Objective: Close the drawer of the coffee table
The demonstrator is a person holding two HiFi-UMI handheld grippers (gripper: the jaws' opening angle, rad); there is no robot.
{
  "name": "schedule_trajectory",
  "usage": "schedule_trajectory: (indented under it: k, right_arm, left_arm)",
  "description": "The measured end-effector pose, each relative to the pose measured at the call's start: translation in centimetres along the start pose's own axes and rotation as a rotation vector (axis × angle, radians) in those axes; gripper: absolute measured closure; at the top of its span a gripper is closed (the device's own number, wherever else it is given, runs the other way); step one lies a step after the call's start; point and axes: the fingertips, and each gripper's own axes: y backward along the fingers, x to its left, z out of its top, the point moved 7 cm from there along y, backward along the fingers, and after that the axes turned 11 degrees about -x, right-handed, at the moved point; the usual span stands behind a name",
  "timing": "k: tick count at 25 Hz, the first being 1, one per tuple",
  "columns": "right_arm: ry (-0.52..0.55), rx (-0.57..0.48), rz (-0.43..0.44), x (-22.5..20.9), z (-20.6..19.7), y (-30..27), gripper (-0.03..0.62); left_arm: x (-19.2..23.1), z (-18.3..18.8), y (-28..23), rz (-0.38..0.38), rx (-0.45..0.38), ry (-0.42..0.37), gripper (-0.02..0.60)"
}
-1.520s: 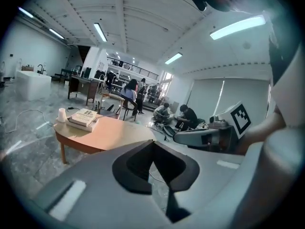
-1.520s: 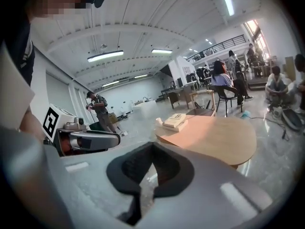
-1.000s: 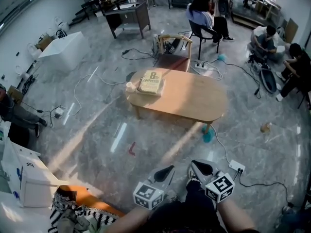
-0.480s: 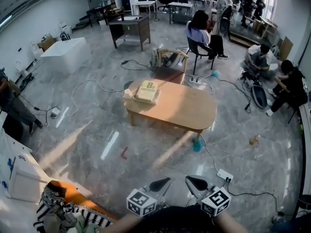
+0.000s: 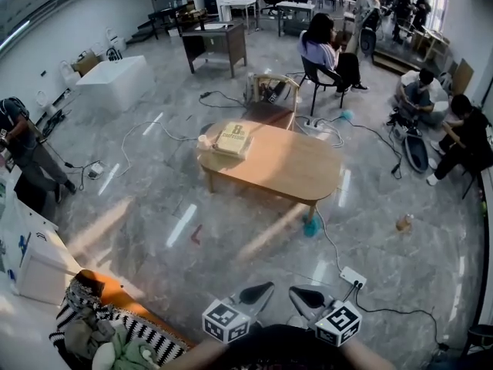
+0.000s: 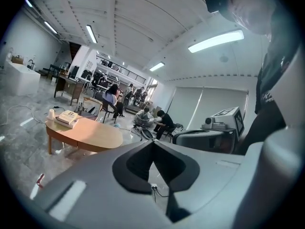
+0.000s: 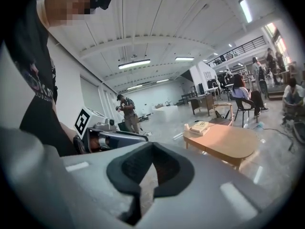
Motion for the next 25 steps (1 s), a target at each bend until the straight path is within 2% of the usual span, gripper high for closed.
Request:
schedule_trajectory:
  k: [5,11,17,25]
  right_arm:
    - [0.004,0.015,0.067,0.0,-0.6,4.1,0.592]
    - [-0.025,0.034,0.107,-1.2,-2.2,8.2,0.592]
    - [-0.041,0.038,0.136,-2.2,-2.7,11.1,0.592]
    - [-0.045,0.034,0.173,-3.0,-2.4,12.0,0.592]
  left_arm:
    - [-5.0,-2.1,-1.4,0.003,0.018,0.012,0.575]
    - [-9.5,-5.1,-3.1,0.002,0.035,0.013,0.575]
    - [-11.9,-6.2,-3.8,0.047,0.011,0.023,0.575]
    - [-12.8,-6.0,-4.5,0.071,-0.014,0.033,0.576]
